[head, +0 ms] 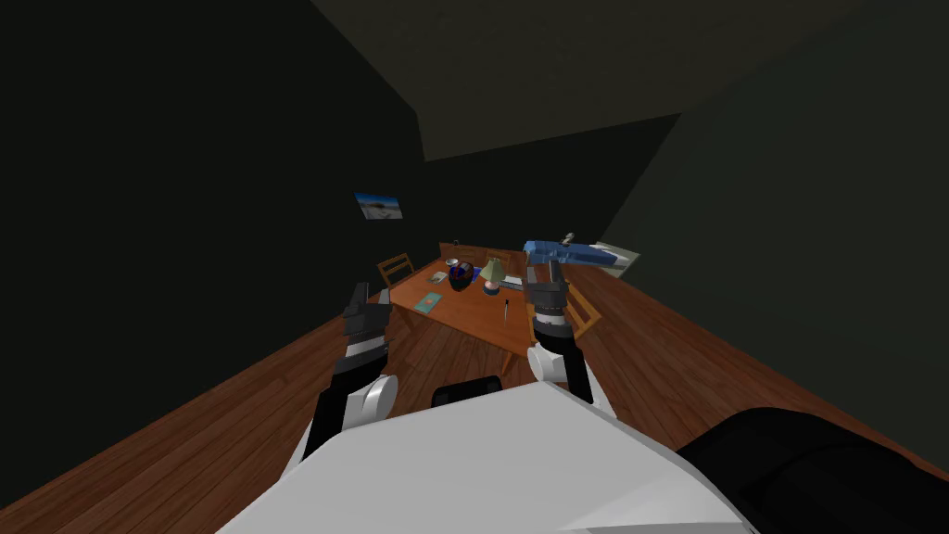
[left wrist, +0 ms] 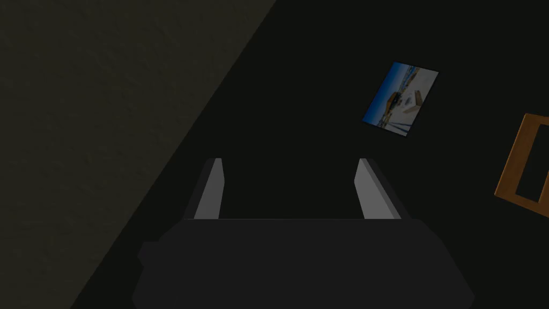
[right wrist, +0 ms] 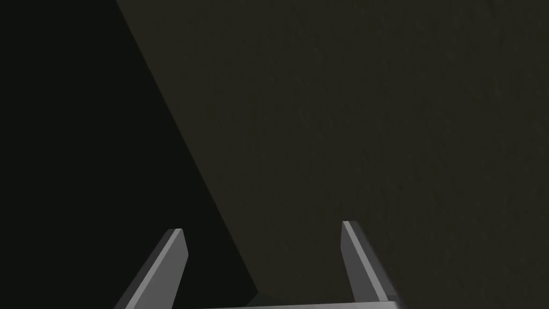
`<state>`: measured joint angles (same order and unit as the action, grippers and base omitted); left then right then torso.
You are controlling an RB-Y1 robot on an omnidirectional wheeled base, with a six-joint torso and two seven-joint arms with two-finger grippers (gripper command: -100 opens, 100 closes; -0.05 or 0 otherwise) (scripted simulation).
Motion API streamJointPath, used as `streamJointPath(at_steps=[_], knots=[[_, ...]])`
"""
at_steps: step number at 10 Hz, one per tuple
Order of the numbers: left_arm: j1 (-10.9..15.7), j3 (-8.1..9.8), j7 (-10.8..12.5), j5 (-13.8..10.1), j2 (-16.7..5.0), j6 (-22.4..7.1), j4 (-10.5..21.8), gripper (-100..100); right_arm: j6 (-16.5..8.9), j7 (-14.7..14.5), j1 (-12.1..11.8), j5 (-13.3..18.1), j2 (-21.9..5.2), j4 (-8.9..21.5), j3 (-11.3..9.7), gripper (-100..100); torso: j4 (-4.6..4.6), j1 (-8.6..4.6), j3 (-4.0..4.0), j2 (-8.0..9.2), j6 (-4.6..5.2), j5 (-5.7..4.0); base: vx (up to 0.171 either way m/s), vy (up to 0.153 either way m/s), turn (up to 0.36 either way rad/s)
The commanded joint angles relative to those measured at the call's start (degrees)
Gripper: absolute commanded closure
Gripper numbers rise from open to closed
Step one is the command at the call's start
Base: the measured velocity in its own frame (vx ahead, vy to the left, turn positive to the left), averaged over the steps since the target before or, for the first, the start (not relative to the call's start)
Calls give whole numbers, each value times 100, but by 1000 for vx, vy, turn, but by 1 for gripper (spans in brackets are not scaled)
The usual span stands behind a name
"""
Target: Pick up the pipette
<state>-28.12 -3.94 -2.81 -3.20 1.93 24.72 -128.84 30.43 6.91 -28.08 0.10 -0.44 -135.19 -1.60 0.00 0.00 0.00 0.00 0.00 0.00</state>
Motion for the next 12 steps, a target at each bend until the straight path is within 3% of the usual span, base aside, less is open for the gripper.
streamJointPath(at_steps=[1, 6, 10, 12], knots=[[0, 0, 0, 0, 0, 0, 0, 0, -63, -164, -84, 75, -261, 69, -24, -100, 0, 0, 0, 0, 0, 0, -14, -7, 192], [1, 0, 0, 0, 0, 0, 0, 0, -345, -882, -450, 478, -954, 413, -100, -100, 2, -15, 6, 11, -1, -3, -29, -29, 254], [1, 0, 0, 0, 0, 0, 0, 0, -497, -1332, -645, 740, -1255, 630, -140, -100, 2, -11, 4, 7, -3, -2, -24, -22, 191], [0, 0, 0, 0, 0, 0, 0, 0, -661, -1701, -855, 1061, -1557, 891, -181, -100, 1, -12, 4, 7, 0, -3, -24, -24, 313]])
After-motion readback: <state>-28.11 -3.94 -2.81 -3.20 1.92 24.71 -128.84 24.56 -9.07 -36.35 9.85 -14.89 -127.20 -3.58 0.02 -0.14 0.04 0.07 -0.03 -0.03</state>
